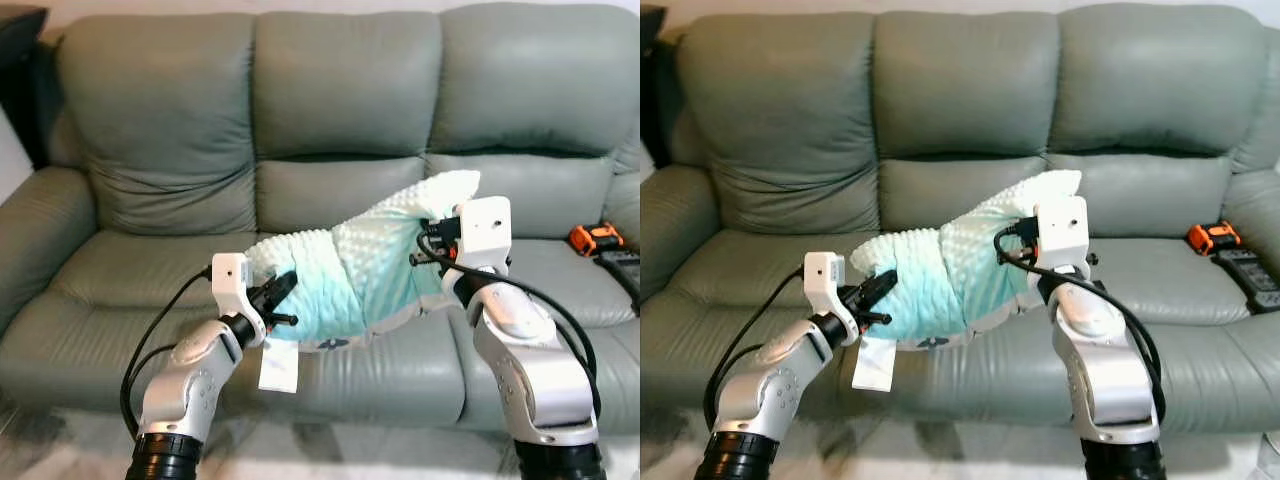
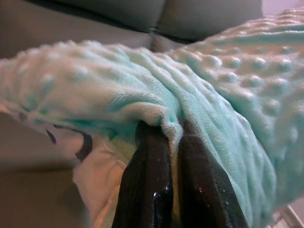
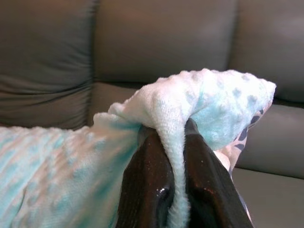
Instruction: Move the pillow to the sofa
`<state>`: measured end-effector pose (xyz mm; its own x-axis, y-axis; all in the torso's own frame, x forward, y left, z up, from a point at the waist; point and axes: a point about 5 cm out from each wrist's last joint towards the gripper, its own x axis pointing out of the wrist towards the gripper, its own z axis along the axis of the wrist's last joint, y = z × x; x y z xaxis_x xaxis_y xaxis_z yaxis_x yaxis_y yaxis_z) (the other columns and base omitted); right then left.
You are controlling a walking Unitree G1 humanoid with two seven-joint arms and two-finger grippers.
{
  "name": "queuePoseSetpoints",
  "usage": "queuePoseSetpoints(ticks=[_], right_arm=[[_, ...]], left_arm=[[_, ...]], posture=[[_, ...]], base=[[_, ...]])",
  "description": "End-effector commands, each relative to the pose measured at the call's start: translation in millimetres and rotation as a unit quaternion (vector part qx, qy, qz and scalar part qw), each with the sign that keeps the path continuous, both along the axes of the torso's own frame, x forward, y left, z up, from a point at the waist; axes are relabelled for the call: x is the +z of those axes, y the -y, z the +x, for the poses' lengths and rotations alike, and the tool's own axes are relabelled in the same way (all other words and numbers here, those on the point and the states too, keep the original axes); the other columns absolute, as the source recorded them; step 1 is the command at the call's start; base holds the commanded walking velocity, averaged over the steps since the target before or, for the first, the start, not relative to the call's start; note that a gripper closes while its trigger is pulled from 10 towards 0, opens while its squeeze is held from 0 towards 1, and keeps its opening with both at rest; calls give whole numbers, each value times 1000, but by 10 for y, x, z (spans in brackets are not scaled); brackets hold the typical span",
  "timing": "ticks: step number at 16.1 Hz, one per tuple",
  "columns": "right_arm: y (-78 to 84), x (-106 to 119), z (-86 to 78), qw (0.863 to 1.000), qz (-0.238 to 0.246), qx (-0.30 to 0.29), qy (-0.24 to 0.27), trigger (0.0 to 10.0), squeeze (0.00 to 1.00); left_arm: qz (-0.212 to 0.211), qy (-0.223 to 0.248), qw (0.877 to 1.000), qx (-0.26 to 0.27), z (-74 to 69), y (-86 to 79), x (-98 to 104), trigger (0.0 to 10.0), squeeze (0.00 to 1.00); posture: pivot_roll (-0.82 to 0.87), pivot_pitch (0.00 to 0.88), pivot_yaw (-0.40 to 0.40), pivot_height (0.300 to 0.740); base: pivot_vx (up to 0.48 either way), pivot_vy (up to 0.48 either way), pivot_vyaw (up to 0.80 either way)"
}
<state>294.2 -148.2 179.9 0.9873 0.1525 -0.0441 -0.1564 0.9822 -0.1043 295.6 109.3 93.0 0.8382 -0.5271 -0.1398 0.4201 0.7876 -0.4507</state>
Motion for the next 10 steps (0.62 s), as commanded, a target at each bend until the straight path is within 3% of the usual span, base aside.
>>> queuePoseSetpoints(ticks=[1, 3, 10], right_arm=[[31, 28, 3, 1000, -3, -5, 4, 10000, 0], [30, 28, 6, 1000, -4, -4, 3, 10000, 0], [20, 1, 6, 1000, -7, -3, -2, 10000, 0]], left_arm=[[-4, 9, 1000, -19, -2, 107, 40, 10000, 0], [-2, 4, 1000, -16, -2, 106, 30, 10000, 0], [0, 2, 1000, -19, -5, 107, 21, 10000, 0]], posture=[[-157, 0, 26, 740], [-155, 0, 25, 740], [-155, 0, 26, 740]], base=[[469, 0, 0], [341, 0, 0], [0, 0, 0]])
